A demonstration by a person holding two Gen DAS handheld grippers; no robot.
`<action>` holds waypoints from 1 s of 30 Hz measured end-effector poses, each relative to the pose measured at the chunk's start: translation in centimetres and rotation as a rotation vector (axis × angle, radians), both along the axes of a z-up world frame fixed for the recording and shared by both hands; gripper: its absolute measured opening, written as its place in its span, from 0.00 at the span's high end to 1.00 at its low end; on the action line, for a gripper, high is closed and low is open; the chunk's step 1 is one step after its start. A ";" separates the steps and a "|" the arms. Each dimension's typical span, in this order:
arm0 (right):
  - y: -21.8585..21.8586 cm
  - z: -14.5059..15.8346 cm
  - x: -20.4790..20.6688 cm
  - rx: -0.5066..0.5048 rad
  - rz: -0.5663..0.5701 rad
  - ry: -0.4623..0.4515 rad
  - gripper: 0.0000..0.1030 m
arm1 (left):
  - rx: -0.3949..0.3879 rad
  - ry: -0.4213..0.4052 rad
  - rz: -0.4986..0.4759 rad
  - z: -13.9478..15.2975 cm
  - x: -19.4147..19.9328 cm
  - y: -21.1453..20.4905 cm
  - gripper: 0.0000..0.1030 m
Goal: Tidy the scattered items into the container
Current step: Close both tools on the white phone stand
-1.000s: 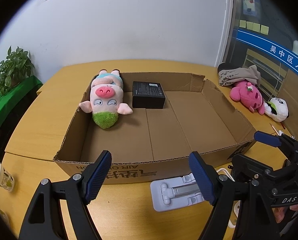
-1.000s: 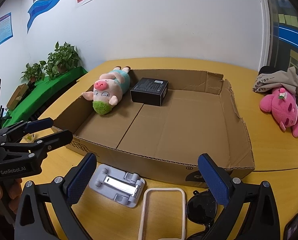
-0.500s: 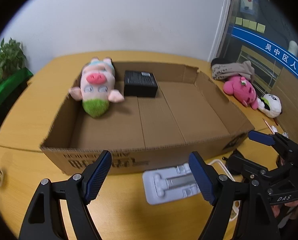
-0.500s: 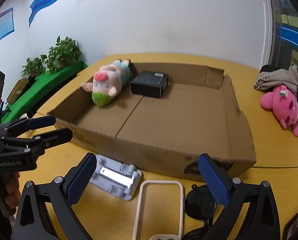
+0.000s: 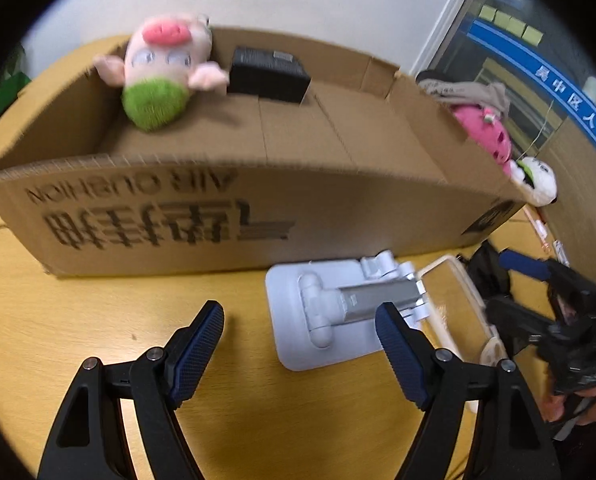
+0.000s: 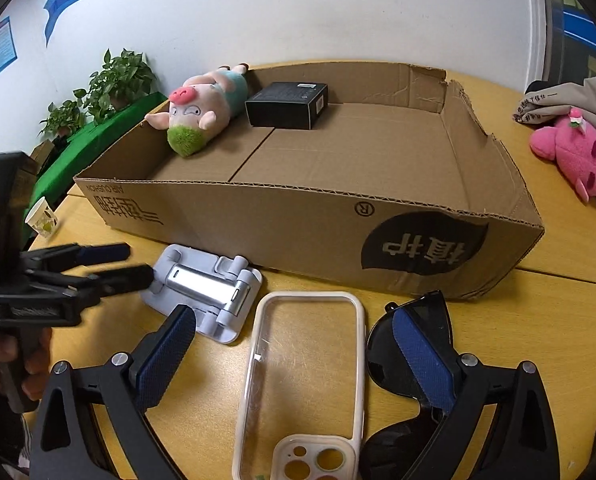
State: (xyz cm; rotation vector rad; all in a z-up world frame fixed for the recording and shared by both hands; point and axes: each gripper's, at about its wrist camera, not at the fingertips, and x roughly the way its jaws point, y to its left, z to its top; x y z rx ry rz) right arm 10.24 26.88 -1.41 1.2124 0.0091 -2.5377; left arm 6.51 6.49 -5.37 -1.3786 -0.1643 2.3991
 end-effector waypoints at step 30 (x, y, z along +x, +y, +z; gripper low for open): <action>-10.1 -2.9 1.7 -0.079 0.136 -0.080 0.13 | 0.054 -0.023 0.052 -0.5 3.6 -6.0 0.68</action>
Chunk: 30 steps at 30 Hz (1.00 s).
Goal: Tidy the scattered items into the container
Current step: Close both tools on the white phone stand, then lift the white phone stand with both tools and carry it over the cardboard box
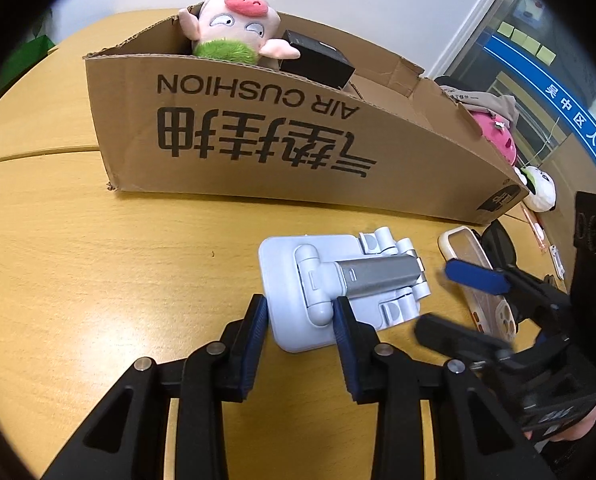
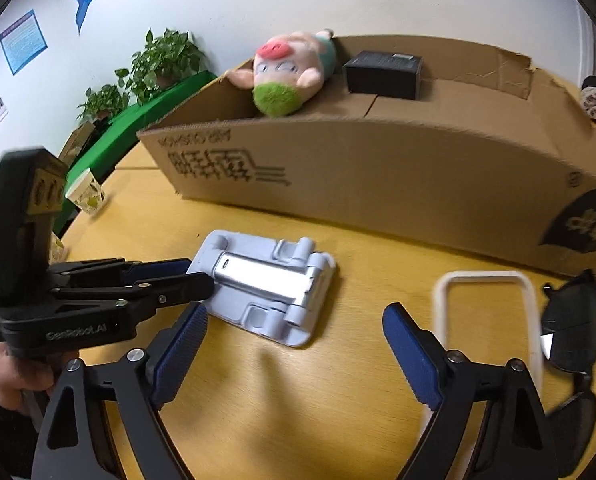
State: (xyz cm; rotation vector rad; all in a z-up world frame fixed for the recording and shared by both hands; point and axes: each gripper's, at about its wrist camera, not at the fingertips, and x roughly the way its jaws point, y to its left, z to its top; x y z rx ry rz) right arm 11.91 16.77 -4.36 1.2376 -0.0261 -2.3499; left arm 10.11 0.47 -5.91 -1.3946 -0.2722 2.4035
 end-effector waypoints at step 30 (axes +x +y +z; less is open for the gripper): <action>0.5 4.9 2.1 0.028 -0.050 0.223 0.54 | -0.010 0.180 -0.022 6.9 0.9 2.1 0.69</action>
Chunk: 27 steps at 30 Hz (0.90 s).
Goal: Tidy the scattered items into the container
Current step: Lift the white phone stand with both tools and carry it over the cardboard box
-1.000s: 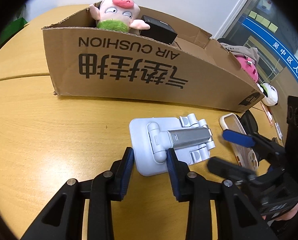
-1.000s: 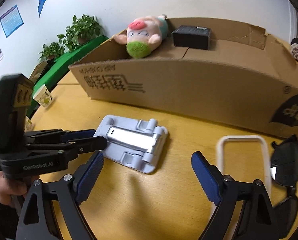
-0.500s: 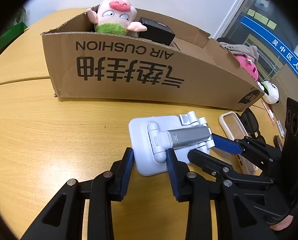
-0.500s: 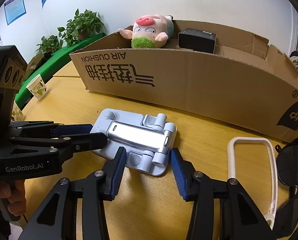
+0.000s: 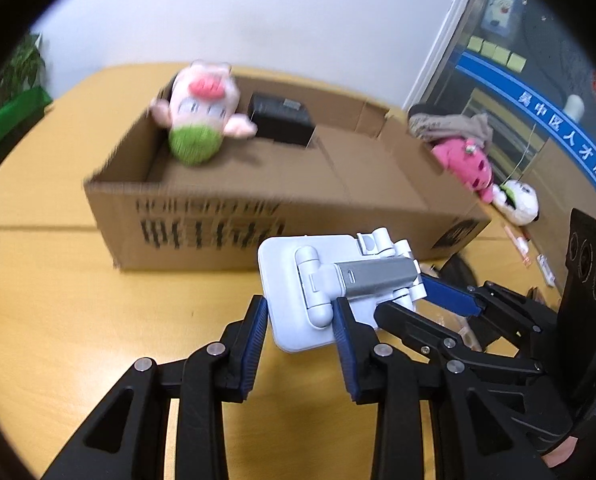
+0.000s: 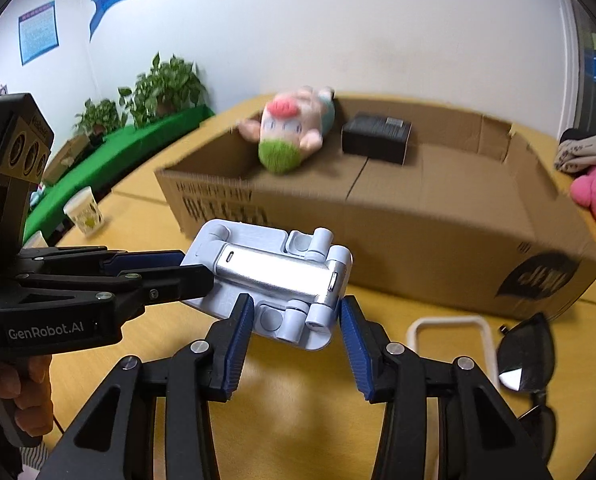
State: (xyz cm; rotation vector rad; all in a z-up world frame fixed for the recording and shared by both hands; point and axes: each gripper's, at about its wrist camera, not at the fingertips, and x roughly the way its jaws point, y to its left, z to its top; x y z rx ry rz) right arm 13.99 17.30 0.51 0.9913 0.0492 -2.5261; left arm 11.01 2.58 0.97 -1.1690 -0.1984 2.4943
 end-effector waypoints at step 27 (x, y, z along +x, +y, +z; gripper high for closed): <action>4.3 8.6 -7.0 -0.032 -0.089 0.187 0.55 | -0.018 0.193 -0.037 8.6 -8.0 4.7 0.69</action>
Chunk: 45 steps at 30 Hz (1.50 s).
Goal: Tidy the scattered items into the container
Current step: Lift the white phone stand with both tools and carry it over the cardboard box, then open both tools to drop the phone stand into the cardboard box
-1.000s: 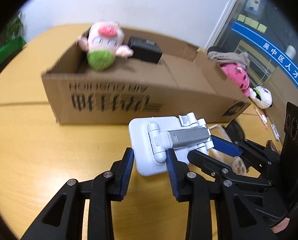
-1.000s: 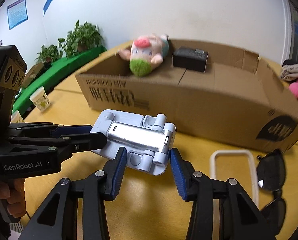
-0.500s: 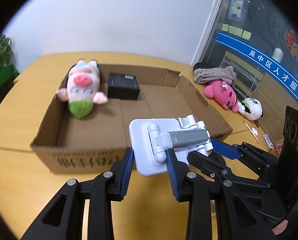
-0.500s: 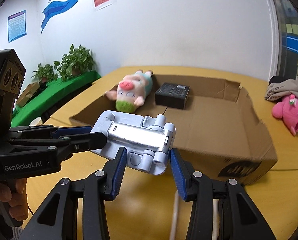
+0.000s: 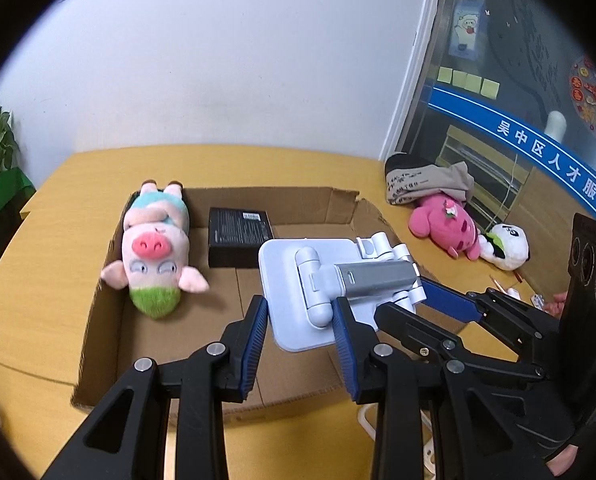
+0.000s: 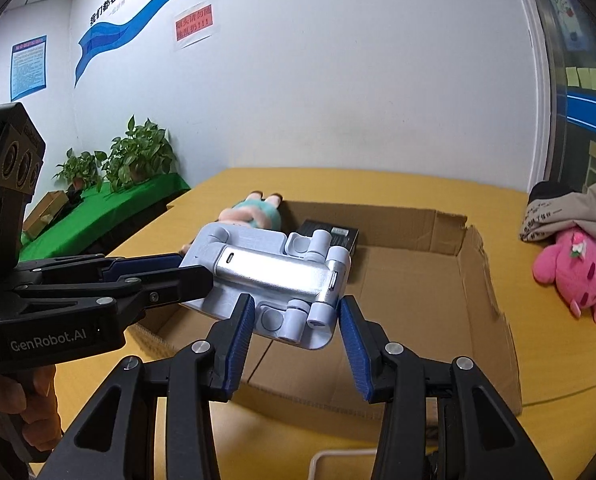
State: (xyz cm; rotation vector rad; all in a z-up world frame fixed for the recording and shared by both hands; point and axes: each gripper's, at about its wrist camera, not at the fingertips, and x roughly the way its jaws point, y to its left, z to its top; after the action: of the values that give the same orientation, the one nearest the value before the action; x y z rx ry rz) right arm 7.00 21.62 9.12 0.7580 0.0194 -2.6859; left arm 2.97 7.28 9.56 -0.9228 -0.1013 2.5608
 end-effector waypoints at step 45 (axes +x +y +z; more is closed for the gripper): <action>-11.7 -11.4 -10.8 0.020 0.099 -0.401 0.57 | -0.177 -0.335 0.158 -9.8 -7.2 -8.9 0.69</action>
State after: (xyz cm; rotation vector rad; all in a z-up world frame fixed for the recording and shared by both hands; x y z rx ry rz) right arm -3.79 9.90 -2.29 1.2521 -0.0153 -2.3991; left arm -4.28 -1.62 -0.23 -1.4610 -0.0450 2.5627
